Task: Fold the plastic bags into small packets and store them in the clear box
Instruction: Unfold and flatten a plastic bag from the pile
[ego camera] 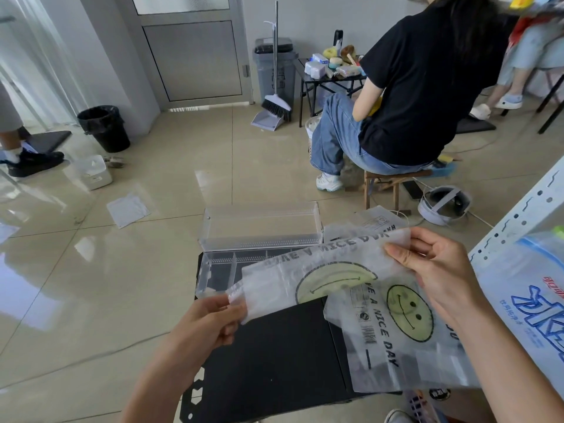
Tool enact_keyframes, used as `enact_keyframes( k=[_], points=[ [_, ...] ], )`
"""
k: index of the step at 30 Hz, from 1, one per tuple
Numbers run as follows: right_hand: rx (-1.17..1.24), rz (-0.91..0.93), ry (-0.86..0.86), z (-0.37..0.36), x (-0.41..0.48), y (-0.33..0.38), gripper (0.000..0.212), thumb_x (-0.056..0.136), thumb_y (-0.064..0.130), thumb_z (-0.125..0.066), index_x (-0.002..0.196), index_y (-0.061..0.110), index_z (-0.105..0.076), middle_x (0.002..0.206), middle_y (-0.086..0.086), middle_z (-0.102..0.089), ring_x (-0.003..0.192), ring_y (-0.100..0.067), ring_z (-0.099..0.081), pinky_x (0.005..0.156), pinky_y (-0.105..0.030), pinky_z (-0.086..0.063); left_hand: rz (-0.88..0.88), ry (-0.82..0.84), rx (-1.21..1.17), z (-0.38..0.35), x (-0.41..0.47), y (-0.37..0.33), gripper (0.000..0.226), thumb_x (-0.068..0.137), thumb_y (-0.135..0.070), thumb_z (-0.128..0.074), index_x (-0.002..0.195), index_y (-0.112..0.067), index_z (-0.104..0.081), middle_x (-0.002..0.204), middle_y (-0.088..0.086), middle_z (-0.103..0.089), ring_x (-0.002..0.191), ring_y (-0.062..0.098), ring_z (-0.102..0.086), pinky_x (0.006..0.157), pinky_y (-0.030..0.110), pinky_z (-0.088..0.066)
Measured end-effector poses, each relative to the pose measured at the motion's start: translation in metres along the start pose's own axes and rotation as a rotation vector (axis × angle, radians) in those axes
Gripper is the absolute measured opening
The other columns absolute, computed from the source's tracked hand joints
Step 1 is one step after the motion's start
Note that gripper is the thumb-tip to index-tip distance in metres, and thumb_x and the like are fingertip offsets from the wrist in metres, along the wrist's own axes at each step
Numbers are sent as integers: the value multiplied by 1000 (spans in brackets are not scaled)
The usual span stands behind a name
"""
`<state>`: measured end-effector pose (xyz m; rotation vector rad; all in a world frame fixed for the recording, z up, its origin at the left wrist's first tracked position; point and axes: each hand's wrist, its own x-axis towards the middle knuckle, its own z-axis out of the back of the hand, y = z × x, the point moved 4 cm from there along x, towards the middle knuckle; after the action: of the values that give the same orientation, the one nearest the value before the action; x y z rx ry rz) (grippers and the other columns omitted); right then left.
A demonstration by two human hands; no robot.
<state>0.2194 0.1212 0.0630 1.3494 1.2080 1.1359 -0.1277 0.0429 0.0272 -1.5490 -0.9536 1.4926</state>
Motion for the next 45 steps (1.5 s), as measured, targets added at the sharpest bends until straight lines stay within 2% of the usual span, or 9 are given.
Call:
enact_keyframes(
  k=[3, 7, 10, 12, 17, 19, 24, 39, 45],
  points=[
    [-6, -24, 25, -2, -1, -1, 81, 27, 61, -100, 95, 22, -82, 102, -10, -80, 96, -22, -77, 83, -25, -62, -37, 37, -23, -2, -3, -7, 13, 75, -17, -68, 64, -14, -63, 67, 5, -44, 61, 15, -41, 58, 25, -38],
    [-2, -40, 44, -2, -1, -2, 79, 27, 62, -100, 94, 24, -82, 102, -9, -81, 95, -20, -77, 84, -27, -63, 6, 39, -243, -5, -3, -15, 42, 52, -38, -76, 77, -8, -59, 66, 4, -52, 59, 17, -49, 62, 33, -39],
    [-29, -52, 69, -3, 0, -5, 80, 30, 62, -100, 96, 21, -81, 104, -10, -80, 98, -22, -76, 90, -32, -62, -72, 18, -27, -1, -5, -11, 55, 70, -63, -75, 101, -19, -78, 92, -6, -70, 85, 10, -67, 87, 35, -51],
    [-41, -68, 91, -4, 0, -7, 81, 32, 62, -100, 98, 20, -80, 105, -11, -80, 99, -23, -76, 91, -35, -61, -155, -38, 109, -4, -10, -12, 26, 90, -56, -72, 106, -38, -81, 118, -12, -71, 109, 3, -67, 104, 32, -48],
    [-4, -96, 93, -5, 0, -10, 86, 29, 57, -102, 99, 14, -80, 106, -15, -79, 97, -22, -76, 83, -26, -63, -260, -75, 31, -13, -14, -19, 26, 97, -20, -64, 90, -35, -83, 116, -29, -68, 95, -27, -60, 78, -3, -44],
    [17, -110, 93, -4, 0, -12, 88, 28, 54, -103, 101, 10, -79, 107, -17, -78, 97, -23, -76, 81, -26, -63, -283, -53, 53, -14, -12, -20, 24, 97, -27, -61, 97, -28, -85, 110, -16, -77, 107, -4, -69, 97, 13, -50],
    [22, -128, 97, -4, 1, -16, 91, 30, 52, -104, 106, 8, -78, 110, -18, -78, 101, -26, -76, 83, -27, -63, -376, -136, 31, -5, -8, -20, 22, 99, -21, -62, 109, -10, -79, 105, 18, -78, 101, 30, -72, 93, 46, -53],
    [28, -145, 126, -8, 0, -19, 88, 32, 50, -104, 106, 8, -78, 112, -19, -77, 106, -31, -75, 92, -32, -61, -285, -202, -154, -6, -5, -18, 36, 107, -26, -49, 112, -6, -78, 113, 13, -78, 111, 28, -74, 99, 49, -54],
    [15, -141, 133, -11, 0, -19, 87, 32, 51, -104, 104, 9, -78, 111, -18, -77, 105, -30, -75, 89, -29, -62, -307, -287, -57, 1, -4, -15, 19, 99, -25, -65, 98, -18, -83, 99, 8, -80, 93, 21, -75, 83, 39, -57]
  ],
)
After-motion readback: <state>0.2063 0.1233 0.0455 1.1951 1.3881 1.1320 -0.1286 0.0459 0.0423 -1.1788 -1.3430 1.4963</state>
